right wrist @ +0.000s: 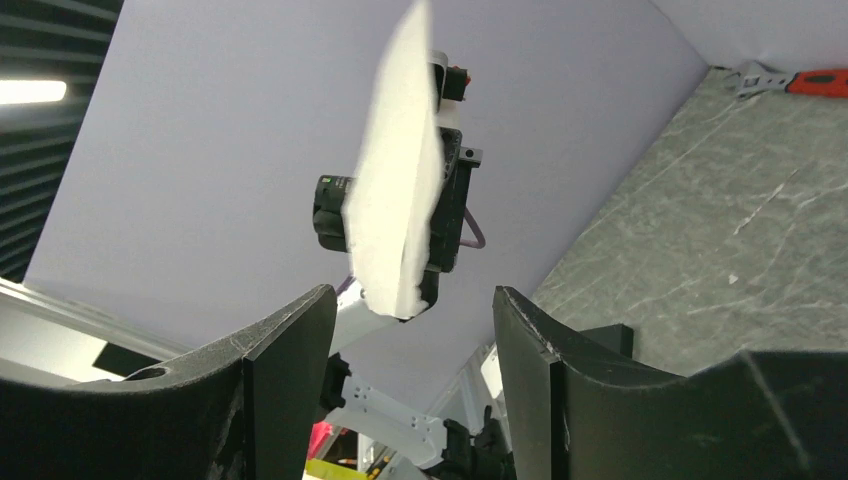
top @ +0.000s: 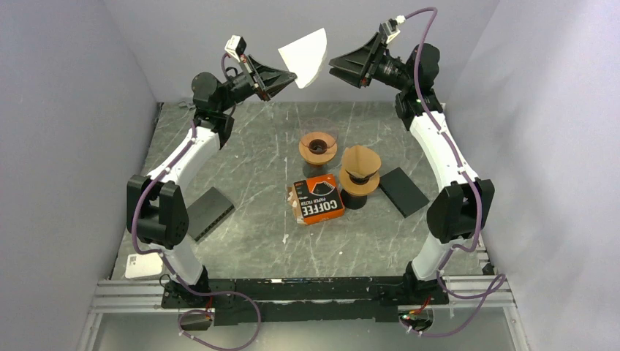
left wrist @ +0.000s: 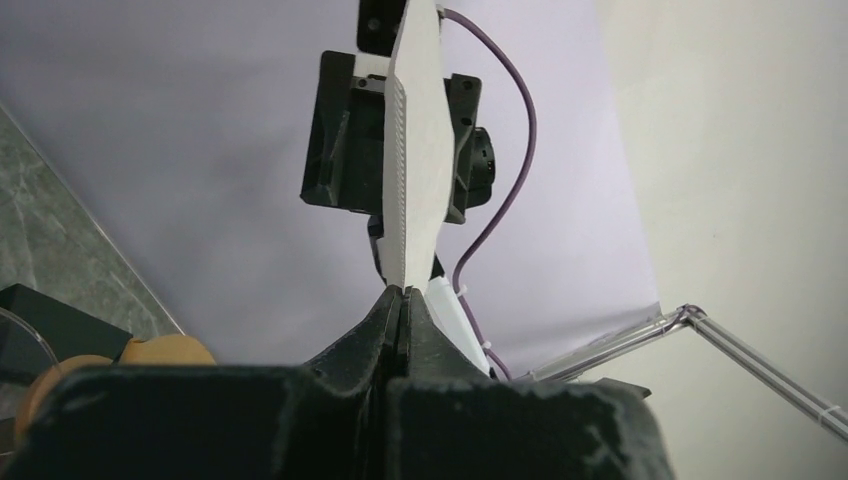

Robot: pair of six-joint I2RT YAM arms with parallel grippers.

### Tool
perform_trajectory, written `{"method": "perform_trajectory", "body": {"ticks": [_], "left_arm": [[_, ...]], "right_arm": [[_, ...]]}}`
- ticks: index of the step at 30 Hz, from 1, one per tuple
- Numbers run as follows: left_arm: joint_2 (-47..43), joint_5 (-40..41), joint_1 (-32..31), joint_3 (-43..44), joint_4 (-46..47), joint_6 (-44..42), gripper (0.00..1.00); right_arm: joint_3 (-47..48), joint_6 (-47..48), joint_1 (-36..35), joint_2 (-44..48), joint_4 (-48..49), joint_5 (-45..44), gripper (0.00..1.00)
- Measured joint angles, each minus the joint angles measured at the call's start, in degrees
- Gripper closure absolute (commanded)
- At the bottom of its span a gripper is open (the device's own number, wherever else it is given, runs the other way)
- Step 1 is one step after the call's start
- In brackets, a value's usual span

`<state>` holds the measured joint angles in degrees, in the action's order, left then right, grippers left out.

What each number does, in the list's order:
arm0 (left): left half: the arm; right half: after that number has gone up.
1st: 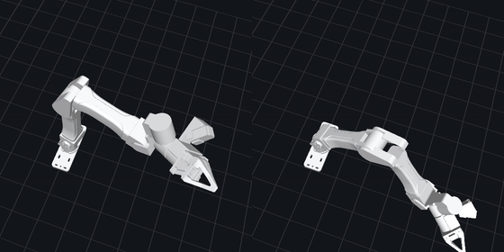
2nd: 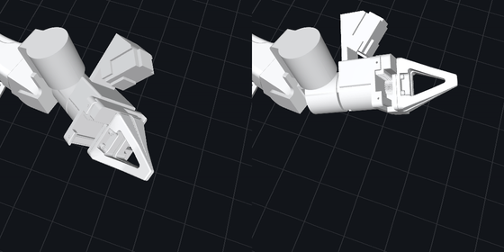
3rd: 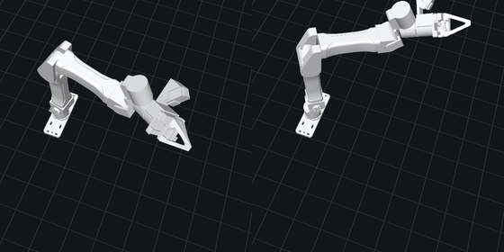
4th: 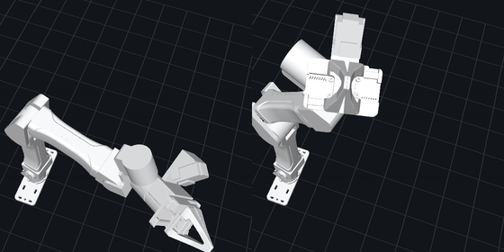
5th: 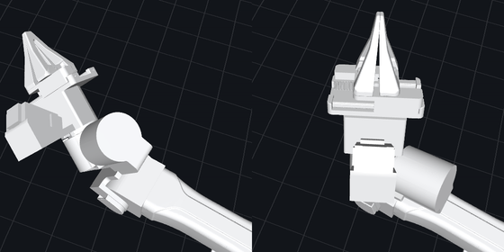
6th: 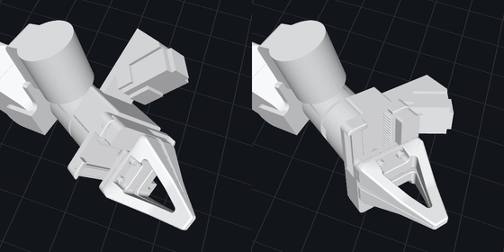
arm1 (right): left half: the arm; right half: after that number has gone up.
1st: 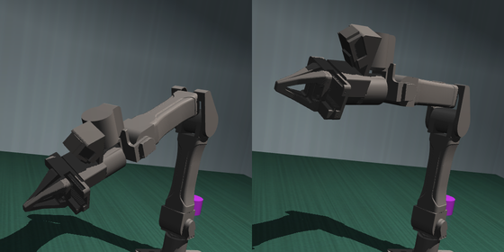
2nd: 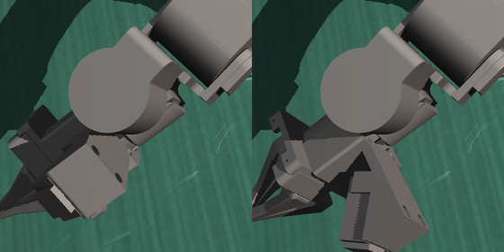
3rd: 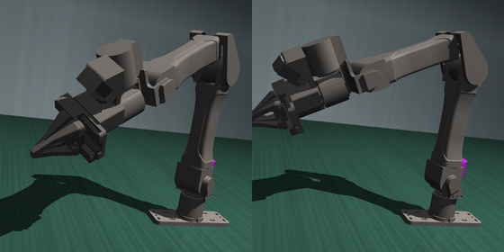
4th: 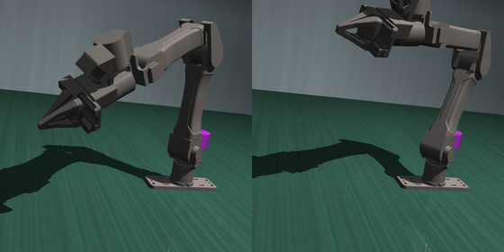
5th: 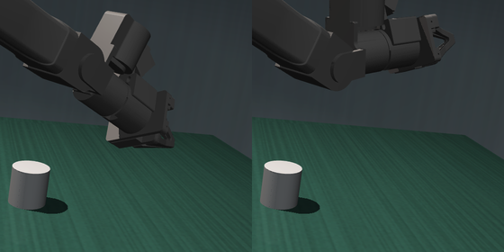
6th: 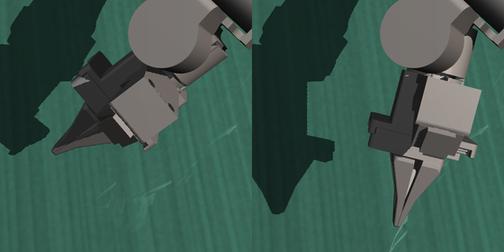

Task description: Place the coffee filter in the dripper

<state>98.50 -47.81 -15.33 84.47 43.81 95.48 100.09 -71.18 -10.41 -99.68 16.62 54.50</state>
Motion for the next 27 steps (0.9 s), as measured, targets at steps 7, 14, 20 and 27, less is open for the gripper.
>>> {"method": "perform_trajectory", "body": {"ticks": [7, 14, 20, 27], "left_arm": [[0.0, -0.2, -0.3, 0.0, 1.4, 0.8, 1.00], [0.0, -0.4, -0.7, 0.0, 1.4, 0.8, 1.00], [0.0, -0.4, -1.0, 0.0, 1.4, 0.8, 1.00], [0.0, -0.5, -1.3, 0.0, -0.5, -0.6, 1.00]], "right_arm": [[0.0, -1.9, -1.3, -2.0, 0.4, 0.1, 0.39], [0.0, -3.3, -2.6, -4.1, 0.7, 0.1, 0.50], [0.0, -6.1, -3.1, -5.0, 3.6, 0.1, 0.68], [0.2, -8.7, -3.2, -5.2, 6.8, 0.2, 1.00]]}}
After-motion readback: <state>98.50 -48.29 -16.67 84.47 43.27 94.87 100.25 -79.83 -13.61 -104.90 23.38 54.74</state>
